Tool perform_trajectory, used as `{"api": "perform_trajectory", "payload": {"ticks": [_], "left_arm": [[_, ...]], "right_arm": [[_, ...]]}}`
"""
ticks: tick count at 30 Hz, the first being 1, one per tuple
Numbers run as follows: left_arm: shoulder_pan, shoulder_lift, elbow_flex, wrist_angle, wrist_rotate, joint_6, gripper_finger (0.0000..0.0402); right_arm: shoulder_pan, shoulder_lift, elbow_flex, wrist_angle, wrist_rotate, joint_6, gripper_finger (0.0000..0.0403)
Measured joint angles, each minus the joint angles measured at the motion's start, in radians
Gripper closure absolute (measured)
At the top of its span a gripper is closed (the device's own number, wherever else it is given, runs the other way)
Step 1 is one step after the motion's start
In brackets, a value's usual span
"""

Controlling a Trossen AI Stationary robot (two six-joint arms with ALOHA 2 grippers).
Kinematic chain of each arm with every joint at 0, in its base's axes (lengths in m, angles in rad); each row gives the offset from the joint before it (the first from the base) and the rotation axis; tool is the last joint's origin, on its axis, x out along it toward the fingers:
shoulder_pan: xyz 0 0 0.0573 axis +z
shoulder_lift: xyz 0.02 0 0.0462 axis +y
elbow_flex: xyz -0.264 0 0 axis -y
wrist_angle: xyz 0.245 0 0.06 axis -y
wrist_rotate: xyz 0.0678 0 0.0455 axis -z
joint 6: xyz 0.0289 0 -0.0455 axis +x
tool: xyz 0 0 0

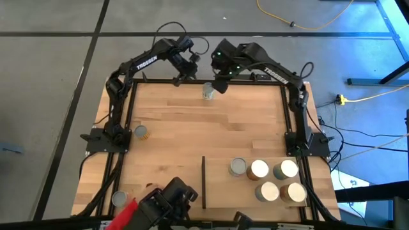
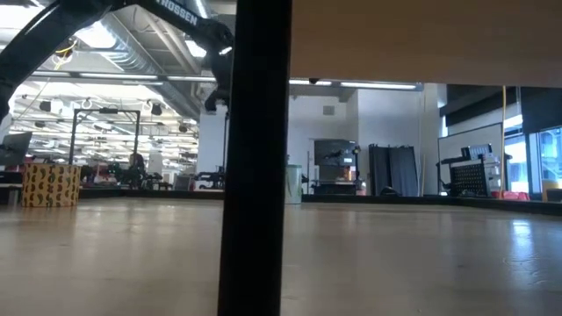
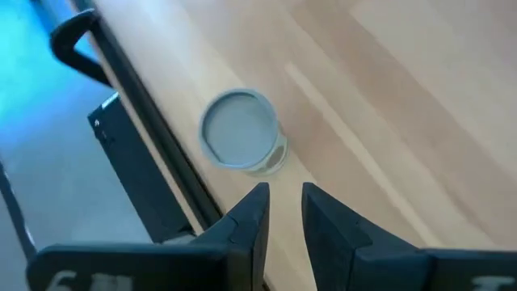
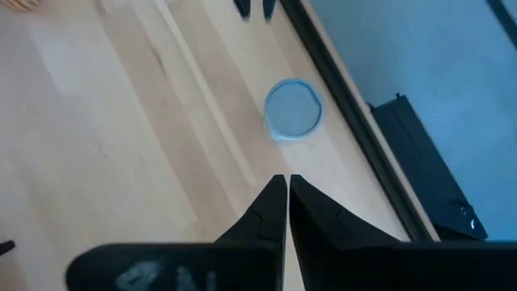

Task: Pick and place cans onto a shelf
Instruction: Put the canned mixed vegetables on the shelf

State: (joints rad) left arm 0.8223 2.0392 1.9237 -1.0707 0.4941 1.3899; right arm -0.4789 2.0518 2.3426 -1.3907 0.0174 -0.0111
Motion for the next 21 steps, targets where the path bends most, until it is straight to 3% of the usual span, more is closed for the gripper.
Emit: {"api": "perform_trajectory", "payload": {"ticks": [14, 21], "left_arm": [[-0.036, 0.001, -0.245, 0.365, -0.048, 0.359, 0.0333], [-0.037, 0.001, -0.276, 0.386, -0.041, 0.475, 0.0333]], "right_arm": [[-0.002, -0.092, 0.001, -0.007, 0.042, 0.007, 0.0383], [-0.005, -0.092, 0.001, -0.029, 0.043, 0.006, 0.0383]]}}
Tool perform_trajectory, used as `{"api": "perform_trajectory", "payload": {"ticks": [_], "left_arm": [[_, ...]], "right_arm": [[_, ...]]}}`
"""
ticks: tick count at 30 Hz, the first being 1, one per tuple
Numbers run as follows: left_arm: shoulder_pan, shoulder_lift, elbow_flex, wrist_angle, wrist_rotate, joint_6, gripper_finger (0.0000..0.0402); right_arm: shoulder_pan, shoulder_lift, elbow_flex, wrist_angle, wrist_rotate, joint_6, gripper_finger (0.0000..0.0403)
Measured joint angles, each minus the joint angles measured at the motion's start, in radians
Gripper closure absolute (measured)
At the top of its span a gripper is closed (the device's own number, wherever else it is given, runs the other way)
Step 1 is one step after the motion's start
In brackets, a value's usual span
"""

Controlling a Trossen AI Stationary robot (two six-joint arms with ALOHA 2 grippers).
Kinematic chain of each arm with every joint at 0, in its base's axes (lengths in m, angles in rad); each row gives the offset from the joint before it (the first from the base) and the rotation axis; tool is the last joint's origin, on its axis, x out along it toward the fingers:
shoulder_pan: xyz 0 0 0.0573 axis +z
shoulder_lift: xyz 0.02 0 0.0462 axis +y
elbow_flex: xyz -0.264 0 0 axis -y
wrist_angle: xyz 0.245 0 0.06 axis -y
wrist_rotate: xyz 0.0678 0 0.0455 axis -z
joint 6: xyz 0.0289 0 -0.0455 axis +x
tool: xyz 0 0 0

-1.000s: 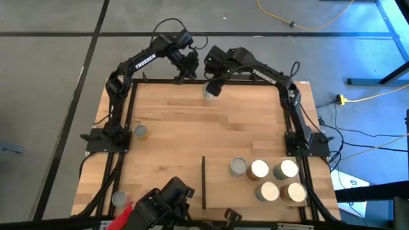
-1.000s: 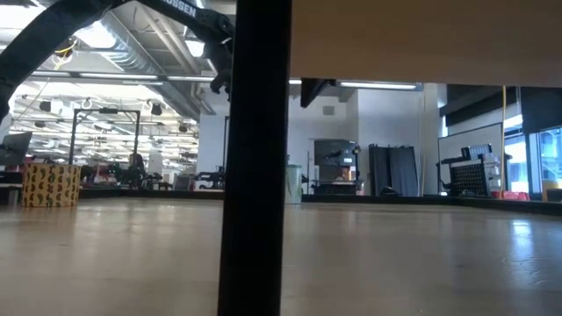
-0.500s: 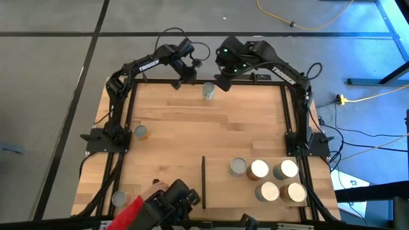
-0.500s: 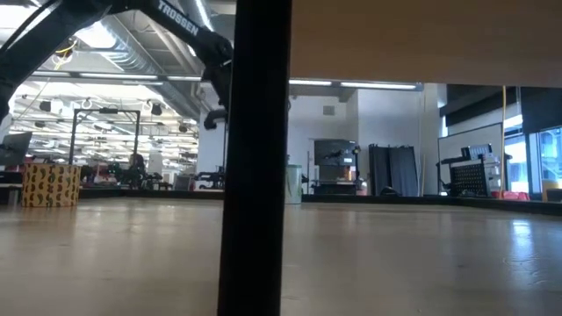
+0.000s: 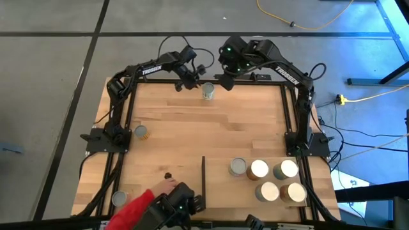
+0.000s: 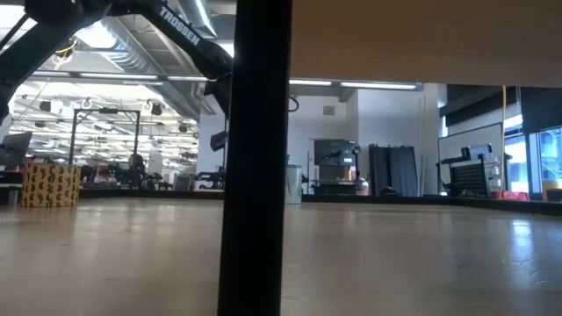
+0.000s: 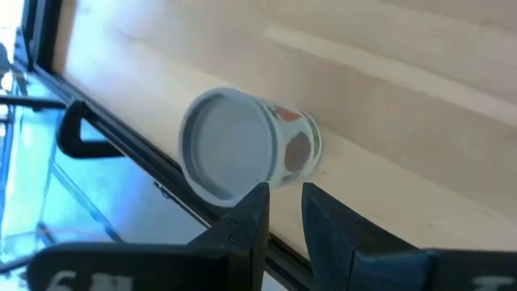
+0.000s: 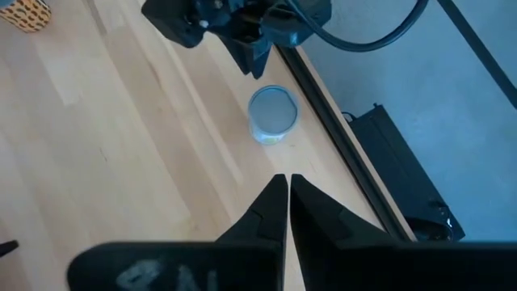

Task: Pick and place cans onto a shelf
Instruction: Put the canned mixed vegetables on the shelf

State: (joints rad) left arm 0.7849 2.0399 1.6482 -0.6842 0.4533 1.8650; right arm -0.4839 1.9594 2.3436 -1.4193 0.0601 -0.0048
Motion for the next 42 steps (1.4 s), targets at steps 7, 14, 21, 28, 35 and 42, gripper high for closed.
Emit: {"api": "perform_trajectory", "payload": {"ticks": [7, 14, 21, 28, 35, 42], "left_arm": [[0.000, 0.000, 0.000, 0.059, 0.108, 0.048, 0.0333], [-0.004, 0.001, 0.000, 0.067, 0.092, 0.105, 0.0333], [-0.009, 0.002, 0.000, 0.066, 0.073, 0.051, 0.0333], [-0.010, 0.002, -0.063, 0.088, 0.072, 0.056, 0.0333], [-0.013, 0.004, -0.089, 0.220, 0.053, 0.056, 0.0333], [-0.021, 0.004, -0.089, 0.233, 0.038, 0.055, 0.0333]], "right_arm": [[-0.018, 0.000, 0.000, -0.009, 0.000, -0.006, 0.0383], [-0.037, 0.000, 0.000, -0.015, 0.001, -0.031, 0.0383], [-0.051, 0.000, 0.000, -0.025, 0.001, -0.051, 0.0383], [-0.063, 0.000, 0.000, -0.026, 0.000, -0.055, 0.0383], [-0.077, 0.000, 0.000, -0.026, 0.000, -0.056, 0.0383], [-0.092, 0.000, 0.000, -0.026, 0.000, -0.056, 0.0383]]}}
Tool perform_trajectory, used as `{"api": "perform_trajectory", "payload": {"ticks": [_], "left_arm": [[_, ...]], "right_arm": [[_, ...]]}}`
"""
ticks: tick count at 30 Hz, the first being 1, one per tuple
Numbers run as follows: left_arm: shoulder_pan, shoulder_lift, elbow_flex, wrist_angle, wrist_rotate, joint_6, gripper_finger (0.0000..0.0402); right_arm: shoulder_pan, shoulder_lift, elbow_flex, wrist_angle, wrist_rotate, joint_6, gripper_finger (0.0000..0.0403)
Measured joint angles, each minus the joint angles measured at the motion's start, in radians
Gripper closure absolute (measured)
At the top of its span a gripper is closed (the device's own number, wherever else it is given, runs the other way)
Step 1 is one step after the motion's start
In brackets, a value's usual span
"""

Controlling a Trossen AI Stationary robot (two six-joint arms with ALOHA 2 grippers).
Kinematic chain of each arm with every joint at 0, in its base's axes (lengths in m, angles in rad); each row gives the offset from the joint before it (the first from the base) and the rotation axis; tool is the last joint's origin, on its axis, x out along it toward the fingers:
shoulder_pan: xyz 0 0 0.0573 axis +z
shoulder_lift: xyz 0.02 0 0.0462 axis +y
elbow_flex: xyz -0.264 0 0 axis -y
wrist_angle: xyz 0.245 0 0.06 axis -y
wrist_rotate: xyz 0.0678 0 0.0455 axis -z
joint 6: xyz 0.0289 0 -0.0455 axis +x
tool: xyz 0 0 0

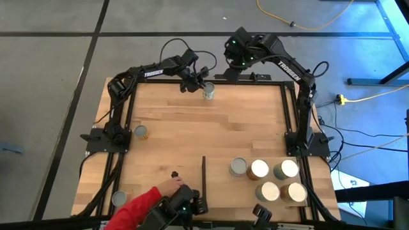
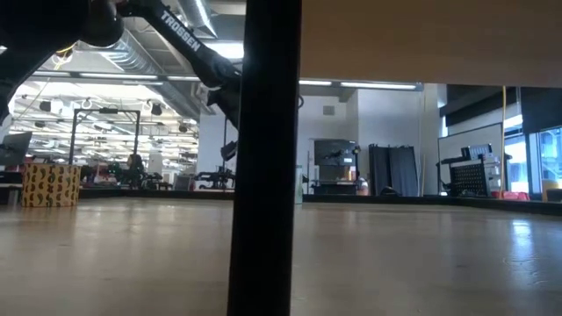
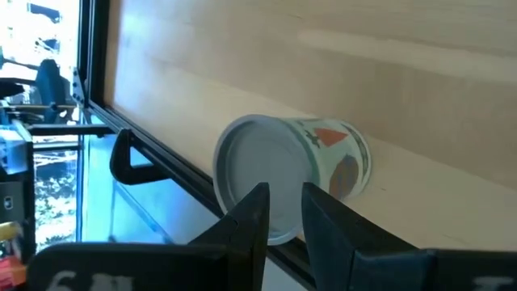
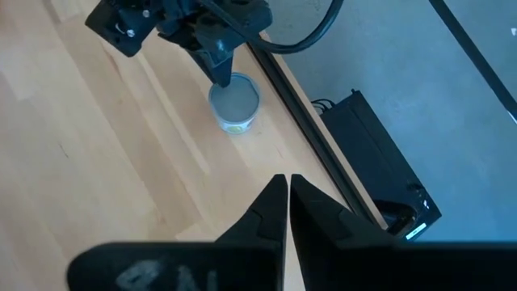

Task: Pick and place cans onto a shelf
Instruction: Put the canned mixed vegetables on the shelf

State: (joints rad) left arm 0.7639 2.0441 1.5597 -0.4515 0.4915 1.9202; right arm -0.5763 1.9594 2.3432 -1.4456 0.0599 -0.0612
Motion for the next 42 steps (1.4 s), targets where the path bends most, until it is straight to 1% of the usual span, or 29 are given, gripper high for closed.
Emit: {"api": "perform_trajectory", "payload": {"ticks": [10, 16, 21, 24, 29, 33, 36, 42], "left_arm": [[0.009, -0.001, 0.000, -0.011, -0.003, -0.059, 0.0333], [0.000, -0.002, 0.024, -0.017, -0.040, -0.059, 0.0333], [-0.005, -0.002, 0.073, -0.111, -0.040, -0.059, 0.0333], [-0.004, -0.002, 0.078, -0.140, -0.038, -0.056, 0.0333], [0.005, -0.002, 0.078, -0.227, -0.038, 0.021, 0.0333], [0.009, -0.002, 0.078, -0.184, -0.012, 0.023, 0.0333], [0.008, -0.002, 0.078, -0.184, 0.014, 0.024, 0.0333], [0.000, 0.021, 0.077, -0.155, 0.017, 0.023, 0.0333]], "right_arm": [[-0.023, 0.000, 0.000, 0.000, -0.001, -0.003, 0.0383], [-0.029, 0.000, 0.000, 0.000, 0.000, -0.004, 0.0383], [-0.036, 0.000, 0.000, -0.001, 0.000, -0.005, 0.0383], [-0.040, 0.000, 0.000, -0.001, 0.000, -0.005, 0.0383], [-0.041, 0.000, 0.000, -0.001, 0.000, -0.005, 0.0383], [-0.041, 0.000, 0.000, -0.001, 0.000, -0.004, 0.0383], [-0.041, 0.000, 0.000, 0.000, 0.000, -0.004, 0.0383], [-0.041, 0.000, 0.000, 0.000, 0.000, -0.004, 0.0383]]}}
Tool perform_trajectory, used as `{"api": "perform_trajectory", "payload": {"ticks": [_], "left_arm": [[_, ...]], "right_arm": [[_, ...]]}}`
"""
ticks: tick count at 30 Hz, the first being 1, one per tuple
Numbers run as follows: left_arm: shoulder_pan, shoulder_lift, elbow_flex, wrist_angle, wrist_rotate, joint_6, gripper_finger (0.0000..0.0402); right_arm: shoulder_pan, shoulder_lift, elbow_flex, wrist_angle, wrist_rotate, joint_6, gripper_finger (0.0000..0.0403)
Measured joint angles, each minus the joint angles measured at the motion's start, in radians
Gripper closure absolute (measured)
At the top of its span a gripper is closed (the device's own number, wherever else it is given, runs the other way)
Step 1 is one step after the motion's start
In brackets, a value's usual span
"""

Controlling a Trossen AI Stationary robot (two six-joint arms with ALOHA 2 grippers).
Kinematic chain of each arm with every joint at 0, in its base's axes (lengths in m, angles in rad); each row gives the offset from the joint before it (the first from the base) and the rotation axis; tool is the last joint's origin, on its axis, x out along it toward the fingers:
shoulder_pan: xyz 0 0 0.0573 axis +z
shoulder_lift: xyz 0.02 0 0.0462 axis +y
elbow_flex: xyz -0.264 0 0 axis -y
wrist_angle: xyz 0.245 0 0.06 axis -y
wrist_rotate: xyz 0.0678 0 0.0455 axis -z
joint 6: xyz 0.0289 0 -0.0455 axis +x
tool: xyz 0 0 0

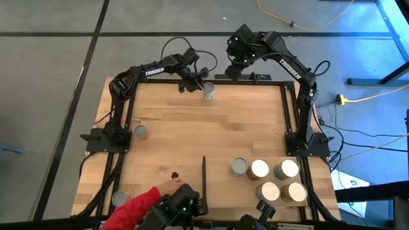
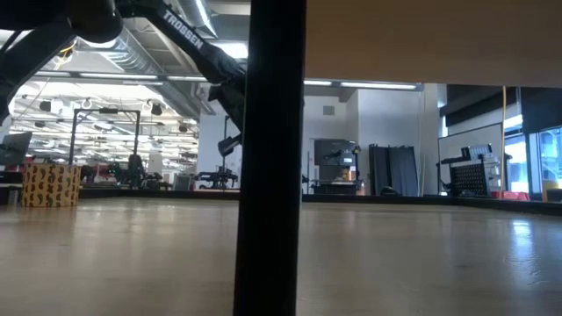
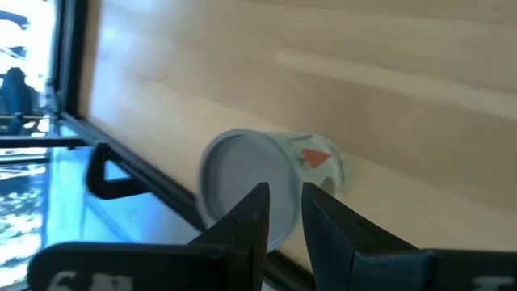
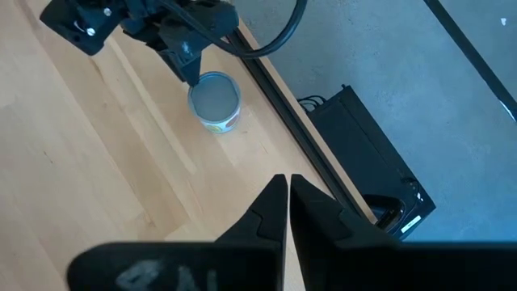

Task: Pick and place cans onto a shelf
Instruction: Put the canned mixed vegetables on the shelf

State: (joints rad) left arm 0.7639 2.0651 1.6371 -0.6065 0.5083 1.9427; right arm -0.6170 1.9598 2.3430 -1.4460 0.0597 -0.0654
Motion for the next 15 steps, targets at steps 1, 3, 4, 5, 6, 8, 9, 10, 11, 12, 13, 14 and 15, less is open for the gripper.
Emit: {"api": "perform_trajectory", "payload": {"ticks": [1, 3, 4, 5, 6, 8, 9, 10, 11, 12, 13, 14, 15], "left_arm": [[0.000, -0.001, 0.000, 0.006, 0.002, -0.001, 0.0333], [0.000, -0.002, 0.000, 0.005, 0.002, 0.000, 0.0333], [0.001, -0.002, 0.000, 0.005, 0.002, -0.002, 0.0333], [0.002, -0.002, 0.000, 0.006, 0.002, -0.003, 0.0333], [0.002, -0.002, 0.000, 0.010, 0.002, -0.003, 0.0333], [0.002, -0.002, 0.000, 0.009, 0.002, -0.003, 0.0333], [0.002, -0.002, 0.000, 0.009, 0.002, -0.004, 0.0333], [0.003, -0.002, 0.000, 0.011, 0.003, -0.009, 0.0333], [0.004, -0.002, 0.000, 0.014, 0.004, -0.023, 0.0333], [0.006, -0.002, 0.000, 0.017, 0.004, -0.036, 0.0333], [0.008, -0.001, 0.000, 0.017, 0.004, -0.046, 0.0333], [0.009, 0.003, 0.000, 0.022, 0.004, -0.048, 0.0333], [0.009, 0.007, 0.000, 0.033, 0.008, -0.048, 0.0333]], "right_arm": [[0.000, 0.000, 0.000, 0.000, 0.000, 0.000, 0.0383], [0.000, 0.000, 0.000, 0.000, 0.000, 0.000, 0.0383], [0.000, 0.000, 0.000, 0.000, 0.000, -0.003, 0.0383], [0.000, 0.000, 0.000, 0.000, 0.000, -0.009, 0.0383], [0.000, 0.000, 0.000, 0.000, 0.000, -0.015, 0.0383], [0.000, 0.000, 0.000, 0.000, 0.000, -0.019, 0.0383], [0.000, 0.000, 0.000, 0.000, 0.000, -0.019, 0.0383], [0.000, 0.000, 0.000, 0.000, 0.000, -0.019, 0.0383], [0.000, 0.000, 0.000, 0.000, 0.000, -0.019, 0.0383], [-0.001, 0.000, 0.000, 0.000, 0.000, -0.019, 0.0383], [-0.001, 0.000, 0.000, 0.000, 0.000, -0.019, 0.0383], [-0.001, 0.000, 0.000, 0.000, 0.000, -0.019, 0.0383], [-0.001, 0.000, 0.000, 0.000, 0.000, -0.020, 0.0383]]}}
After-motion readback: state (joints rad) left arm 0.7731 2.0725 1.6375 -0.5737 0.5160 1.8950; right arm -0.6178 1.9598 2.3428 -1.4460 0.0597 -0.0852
